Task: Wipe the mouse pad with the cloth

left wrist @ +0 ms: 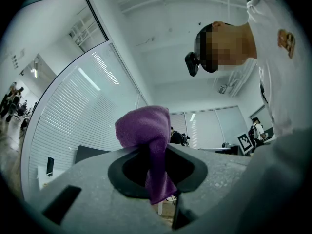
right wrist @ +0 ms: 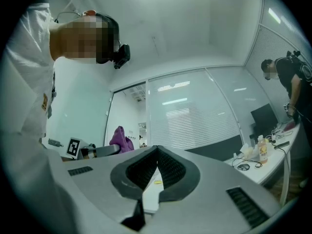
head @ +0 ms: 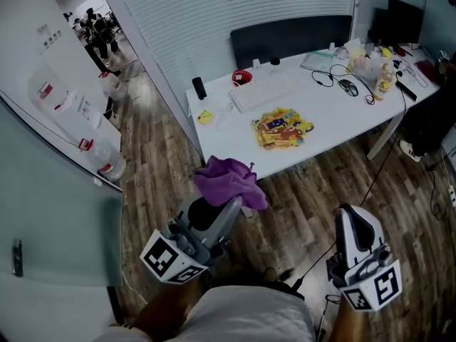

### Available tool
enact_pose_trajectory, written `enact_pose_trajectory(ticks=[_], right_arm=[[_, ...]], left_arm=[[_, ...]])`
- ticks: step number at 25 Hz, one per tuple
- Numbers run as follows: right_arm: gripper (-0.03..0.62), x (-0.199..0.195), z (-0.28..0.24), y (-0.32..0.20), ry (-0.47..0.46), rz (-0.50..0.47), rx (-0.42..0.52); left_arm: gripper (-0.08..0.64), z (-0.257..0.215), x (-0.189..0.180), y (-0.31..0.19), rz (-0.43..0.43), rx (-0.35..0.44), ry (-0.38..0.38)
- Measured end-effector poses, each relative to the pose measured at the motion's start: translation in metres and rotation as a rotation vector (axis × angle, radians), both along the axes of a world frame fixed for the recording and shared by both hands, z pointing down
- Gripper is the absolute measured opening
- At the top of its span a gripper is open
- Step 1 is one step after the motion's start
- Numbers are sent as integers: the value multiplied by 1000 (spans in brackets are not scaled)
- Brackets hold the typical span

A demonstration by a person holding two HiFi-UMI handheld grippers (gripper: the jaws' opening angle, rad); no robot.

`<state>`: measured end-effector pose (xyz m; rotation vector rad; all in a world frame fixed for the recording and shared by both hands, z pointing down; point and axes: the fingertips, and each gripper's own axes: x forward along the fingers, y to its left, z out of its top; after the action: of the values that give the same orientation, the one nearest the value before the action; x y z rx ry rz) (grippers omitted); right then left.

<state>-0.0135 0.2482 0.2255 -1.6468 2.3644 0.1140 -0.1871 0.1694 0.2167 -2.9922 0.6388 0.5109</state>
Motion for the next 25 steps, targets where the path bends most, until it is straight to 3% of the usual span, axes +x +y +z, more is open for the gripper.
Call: enact_pose_trajectory(ticks=[13, 25], right_arm=[[11, 35, 3, -14, 1, -14, 4], [11, 54, 5, -87, 48, -32, -24]], left_arm=[[81, -2, 18, -14, -57, 16, -13], [81, 6, 30, -89, -98, 10, 17]])
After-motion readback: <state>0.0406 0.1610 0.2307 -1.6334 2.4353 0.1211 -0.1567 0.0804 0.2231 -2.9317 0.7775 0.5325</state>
